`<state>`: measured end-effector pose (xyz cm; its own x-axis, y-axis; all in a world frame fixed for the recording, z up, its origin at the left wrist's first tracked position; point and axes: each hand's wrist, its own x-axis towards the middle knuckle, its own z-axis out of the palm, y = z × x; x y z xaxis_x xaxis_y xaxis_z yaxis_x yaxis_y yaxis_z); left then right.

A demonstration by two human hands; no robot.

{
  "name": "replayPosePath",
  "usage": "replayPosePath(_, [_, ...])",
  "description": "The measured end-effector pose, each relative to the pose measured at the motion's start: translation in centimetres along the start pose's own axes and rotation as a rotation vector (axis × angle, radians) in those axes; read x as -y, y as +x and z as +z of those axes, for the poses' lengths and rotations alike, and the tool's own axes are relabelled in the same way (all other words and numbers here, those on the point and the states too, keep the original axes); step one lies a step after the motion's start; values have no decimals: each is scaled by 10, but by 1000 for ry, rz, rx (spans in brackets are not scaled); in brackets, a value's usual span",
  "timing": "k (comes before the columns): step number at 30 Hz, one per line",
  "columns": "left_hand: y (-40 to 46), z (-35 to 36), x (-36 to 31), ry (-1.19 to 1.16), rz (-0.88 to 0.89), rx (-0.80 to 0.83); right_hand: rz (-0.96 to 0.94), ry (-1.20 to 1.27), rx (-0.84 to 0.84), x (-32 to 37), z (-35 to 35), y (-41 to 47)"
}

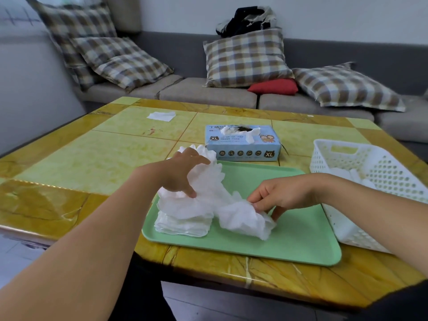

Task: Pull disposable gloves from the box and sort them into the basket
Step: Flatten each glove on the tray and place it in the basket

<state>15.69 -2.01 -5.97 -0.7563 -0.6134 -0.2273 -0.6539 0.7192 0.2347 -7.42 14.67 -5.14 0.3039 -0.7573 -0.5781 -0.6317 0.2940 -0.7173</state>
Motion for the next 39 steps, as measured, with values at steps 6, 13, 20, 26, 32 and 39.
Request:
replayPosePath(6, [-10, -14, -15, -60, 86, -84, -111, 520, -294, -7, -14, -14])
replayPosePath(13, [-11, -6, -66, -826, 223, -79, -176, 881, -333, 3, -17, -13])
replayPosePath(20, [-2, -6, -79, -1016, 127, -199, -278, 654, -576, 4, -15, -23])
replayPosePath(26, [-5, -13, -74, -1009, 131, -127, -404, 836, -735, 8, -24, -35])
replayPosePath(32, [-7, -18, -67, -1062, 207, -57, -422, 981, -841, 19, -25, -52])
replayPosePath(39, [-13, -14, -87, -1162, 316, 27, -395, 895, -585, 23, -12, -67])
